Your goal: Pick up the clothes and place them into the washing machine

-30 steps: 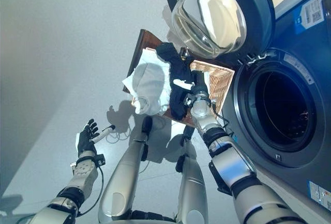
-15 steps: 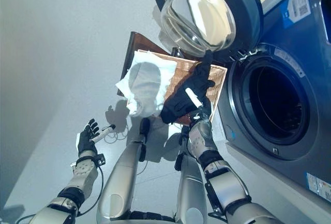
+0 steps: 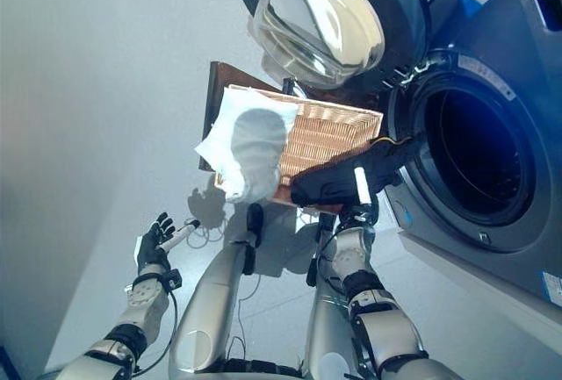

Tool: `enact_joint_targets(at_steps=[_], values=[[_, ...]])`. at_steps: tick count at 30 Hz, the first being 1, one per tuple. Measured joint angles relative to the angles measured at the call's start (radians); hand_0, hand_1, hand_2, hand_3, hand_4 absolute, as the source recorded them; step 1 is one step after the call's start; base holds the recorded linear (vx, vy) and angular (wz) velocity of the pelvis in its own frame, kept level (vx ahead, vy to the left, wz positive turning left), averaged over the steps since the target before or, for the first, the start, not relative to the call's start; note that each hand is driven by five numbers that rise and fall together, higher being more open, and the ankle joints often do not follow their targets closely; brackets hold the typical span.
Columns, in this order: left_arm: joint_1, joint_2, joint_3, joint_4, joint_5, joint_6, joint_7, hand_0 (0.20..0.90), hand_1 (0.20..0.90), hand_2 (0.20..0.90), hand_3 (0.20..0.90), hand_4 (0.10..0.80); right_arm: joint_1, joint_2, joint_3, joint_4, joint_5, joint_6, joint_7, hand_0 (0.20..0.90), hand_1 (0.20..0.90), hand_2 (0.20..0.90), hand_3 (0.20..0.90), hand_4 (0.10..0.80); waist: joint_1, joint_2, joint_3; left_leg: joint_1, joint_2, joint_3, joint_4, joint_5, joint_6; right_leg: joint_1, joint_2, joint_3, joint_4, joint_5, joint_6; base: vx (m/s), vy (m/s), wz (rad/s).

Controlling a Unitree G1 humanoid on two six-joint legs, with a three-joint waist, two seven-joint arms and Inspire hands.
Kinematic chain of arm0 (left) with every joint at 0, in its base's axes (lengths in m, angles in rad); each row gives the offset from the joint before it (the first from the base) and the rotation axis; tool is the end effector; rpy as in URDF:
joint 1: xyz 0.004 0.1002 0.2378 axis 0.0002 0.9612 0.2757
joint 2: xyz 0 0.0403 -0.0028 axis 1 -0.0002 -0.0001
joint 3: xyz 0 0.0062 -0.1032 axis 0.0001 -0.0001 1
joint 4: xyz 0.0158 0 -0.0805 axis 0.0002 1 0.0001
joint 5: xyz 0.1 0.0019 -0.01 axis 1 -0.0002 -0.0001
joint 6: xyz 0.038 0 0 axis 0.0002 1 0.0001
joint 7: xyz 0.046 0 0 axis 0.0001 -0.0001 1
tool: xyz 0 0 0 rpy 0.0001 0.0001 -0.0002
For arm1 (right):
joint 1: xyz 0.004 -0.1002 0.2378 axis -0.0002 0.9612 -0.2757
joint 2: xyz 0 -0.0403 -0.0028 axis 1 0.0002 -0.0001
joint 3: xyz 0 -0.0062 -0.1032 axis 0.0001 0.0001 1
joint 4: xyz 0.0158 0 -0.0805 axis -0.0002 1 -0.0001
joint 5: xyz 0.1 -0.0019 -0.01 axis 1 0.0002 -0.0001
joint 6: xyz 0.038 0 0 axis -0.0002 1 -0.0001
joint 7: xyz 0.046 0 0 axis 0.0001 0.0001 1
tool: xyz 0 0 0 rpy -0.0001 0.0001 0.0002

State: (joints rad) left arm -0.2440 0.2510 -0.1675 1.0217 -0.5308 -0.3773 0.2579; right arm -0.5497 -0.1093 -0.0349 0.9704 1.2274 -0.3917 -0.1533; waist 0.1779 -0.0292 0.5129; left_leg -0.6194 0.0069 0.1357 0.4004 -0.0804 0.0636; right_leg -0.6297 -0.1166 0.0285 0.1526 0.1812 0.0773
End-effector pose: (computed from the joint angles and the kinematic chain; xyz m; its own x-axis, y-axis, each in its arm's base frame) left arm 0.1992 0.2110 -0.0541 0.8237 0.3985 -0.4033 -0.4276 0.9038 0.0196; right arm 0.2832 -0.1749 0.0116 0.8463 -0.4009 -0.3508 0.5060 0.3993 0.7646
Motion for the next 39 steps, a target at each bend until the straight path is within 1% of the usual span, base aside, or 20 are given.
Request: enact_joint_targets(at_steps=[3,7,9,10,12,15,17,18,22,27,28,29,31,34,37,39], values=[[0.003,-0.008,-0.001,0.0,-0.002,0.0,-0.019,0.9,0.9,0.9,0.9,0.8,-0.012,-0.01,-0.053,0.003,0.05,-0.014,0.0,0.2,0.2,0.2,0.2,0.3,-0.001,0.007,-0.004,-0.001,-0.001,0.01,0.0,-0.003,0.004,-0.008,0.0,0.013,0.004,0.002,-0.002,0.013,-0.005,-0.07],[0.004,-0.022,-0.002,0.0,-0.01,0.0,-0.023,0.9,0.9,0.9,0.9,0.8,-0.015,-0.046,-0.078,0.003,0.077,-0.029,-0.001,0.2,0.2,0.2,0.2,0.3,-0.002,0.027,-0.015,-0.001,-0.003,0.012,0.003,-0.008,0.004,-0.01,-0.002,0.014,0.01,0.0,0.002,0.003,0.0,-0.01],[0.005,-0.022,-0.002,0.0,-0.018,0.0,-0.033,0.9,0.9,0.9,0.9,0.8,-0.022,-0.065,-0.097,0.003,0.079,-0.03,-0.003,0.2,0.2,0.2,0.2,0.3,-0.003,0.036,-0.02,-0.001,-0.004,0.013,0.003,-0.008,0.003,-0.011,-0.002,0.016,0.01,-0.005,0.007,0.0,0.0,0.0],[0.007,-0.021,-0.002,0.0,-0.02,0.0,-0.039,0.9,0.9,0.9,0.9,0.8,-0.024,-0.078,-0.098,0.003,0.079,-0.036,-0.004,0.2,0.2,0.2,0.2,0.3,-0.004,0.04,-0.023,-0.001,-0.004,0.013,0.002,-0.009,0.003,-0.011,-0.002,0.016,0.01,-0.01,0.014,0.0,0.0,0.0],[0.01,-0.022,-0.002,-0.001,-0.021,0.0,-0.04,0.9,0.9,0.9,0.9,0.8,-0.027,-0.1,-0.097,-0.001,0.077,-0.044,-0.005,0.2,0.2,0.2,0.2,0.3,-0.005,0.046,-0.028,-0.002,-0.005,0.013,0.001,-0.009,0.004,-0.012,-0.003,0.017,0.007,-0.012,0.017,0.0,0.0,0.0],[0.018,-0.022,-0.002,-0.002,-0.021,0.0,-0.04,0.9,0.9,0.9,0.9,0.8,-0.026,-0.121,-0.096,-0.015,0.061,-0.045,-0.014,0.2,0.2,0.2,0.2,0.3,-0.009,0.048,-0.033,-0.003,-0.006,0.015,-0.001,-0.01,0.005,-0.014,-0.004,0.017,0.005,-0.012,0.017,0.0,0.0,0.0],[0.026,-0.023,-0.002,-0.001,-0.021,0.0,-0.04,0.9,0.9,0.9,0.9,0.8,-0.027,-0.127,-0.103,-0.017,0.047,-0.046,-0.024,0.2,0.2,0.2,0.2,0.3,-0.017,0.048,-0.052,-0.02,-0.006,0.015,0.001,-0.011,0.006,-0.028,-0.004,0.017,0.01,-0.012,0.017,0.011,-0.003,0.05],[0.027,-0.022,-0.002,0.001,-0.022,0.0,-0.04,0.9,0.9,0.9,0.9,0.8,-0.032,-0.127,-0.116,-0.016,0.037,-0.046,-0.024,0.2,0.2,0.2,0.2,0.3,-0.021,0.048,-0.052,-0.02,-0.006,0.015,0.001,-0.012,0.007,-0.03,-0.004,0.017,0.014,-0.008,0.012,0.016,0.005,0.04],[0.024,-0.023,-0.002,0.001,-0.021,0.0,-0.041,0.9,0.9,0.9,0.9,0.8,-0.046,-0.147,-0.145,-0.011,0.037,-0.045,-0.027,0.2,0.2,0.2,0.2,0.3,-0.026,0.048,-0.052,-0.019,-0.006,0.012,0.01,-0.02,0.01,-0.031,-0.001,0.021,0.026,-0.004,0.017,0.01,-0.003,-0.02],[0.024,-0.022,0.0,0.002,-0.02,0.0,-0.042,0.9,0.9,0.9,0.9,0.8,-0.062,-0.232,-0.176,0.007,0.021,-0.044,-0.046,0.2,0.2,0.2,0.2,0.3,-0.027,0.046,-0.06,-0.031,-0.006,0.012,0.023,-0.029,0.01,-0.036,-0.001,0.028,0.027,-0.011,0.016,0.004,-0.002,-0.01],[0.025,-0.021,0.0,0.003,-0.019,0.0,-0.043,0.9,0.9,0.9,0.9,0.8,-0.09,-0.275,-0.185,0.048,0.018,-0.043,-0.049,0.2,0.2,0.2,0.2,0.3,-0.026,0.045,-0.066,-0.038,-0.008,0.014,0.03,-0.029,0.01,-0.044,-0.002,0.032,0.027,-0.009,0.018,0.0,0.0,0.0],[0.026,-0.02,0.001,0.005,-0.018,0.001,-0.043,0.9,0.9,0.9,0.9,0.8,-0.099,-0.287,-0.2,0.049,0.018,-0.044,-0.05,0.2,0.2,0.2,0.2,0.3,-0.026,0.044,-0.067,-0.038,-0.008,0.014,0.031,-0.03,0.011,-0.043,-0.002,0.033,0.027,-0.01,0.02,0.0,0.0,0.0],[0.027,-0.017,0.002,0.007,-0.017,0.0,-0.052,0.9,0.9,0.9,0.9,0.8,-0.146,-0.347,-0.213,0.085,0.019,-0.039,-0.066,0.2,0.2,0.2,0.2,0.3,-0.026,0.045,-0.069,-0.04,-0.008,0.017,0.033,-0.031,0.012,-0.044,-0.002,0.036,0.025,-0.013,0.028,0.002,-0.005,-0.02],[0.038,-0.017,0.001,0.009,-0.015,0.001,-0.062,0.9,0.9,0.9,0.9,0.8,-0.208,-0.42,-0.215,0.149,0.023,-0.043,-0.068,0.2,0.2,0.2,0.2,0.3,-0.026,0.045,-0.087,-0.048,-0.008,0.016,0.031,-0.032,0.014,-0.047,-0.002,0.038,0.016,-0.014,0.03,0.0,0.0,0.0],[0.053,-0.016,-0.001,0.007,-0.013,0.001,-0.063,0.9,0.9,0.9,0.9,0.8,-0.244,-0.44,-0.232,0.177,0.042,-0.043,-0.069,0.2,0.2,0.2,0.2,0.3,-0.025,0.047,-0.101,-0.047,-0.009,0.016,0.031,-0.029,0.019,-0.048,-0.001,0.04,0.017,-0.004,0.03,0.0,0.0,0.0],[0.057,-0.018,-0.002,0.006,-0.008,0.001,-0.068,0.9,0.9,0.9,0.9,0.8,-0.284,-0.463,-0.232,0.221,0.057,-0.035,-0.073,0.2,0.2,0.2,0.2,0.3,-0.019,0.055,-0.106,-0.05,-0.009,0.015,0.029,-0.029,0.02,-0.052,-0.001,0.041,0.02,-0.001,0.031,0.0,0.0,0.0]])
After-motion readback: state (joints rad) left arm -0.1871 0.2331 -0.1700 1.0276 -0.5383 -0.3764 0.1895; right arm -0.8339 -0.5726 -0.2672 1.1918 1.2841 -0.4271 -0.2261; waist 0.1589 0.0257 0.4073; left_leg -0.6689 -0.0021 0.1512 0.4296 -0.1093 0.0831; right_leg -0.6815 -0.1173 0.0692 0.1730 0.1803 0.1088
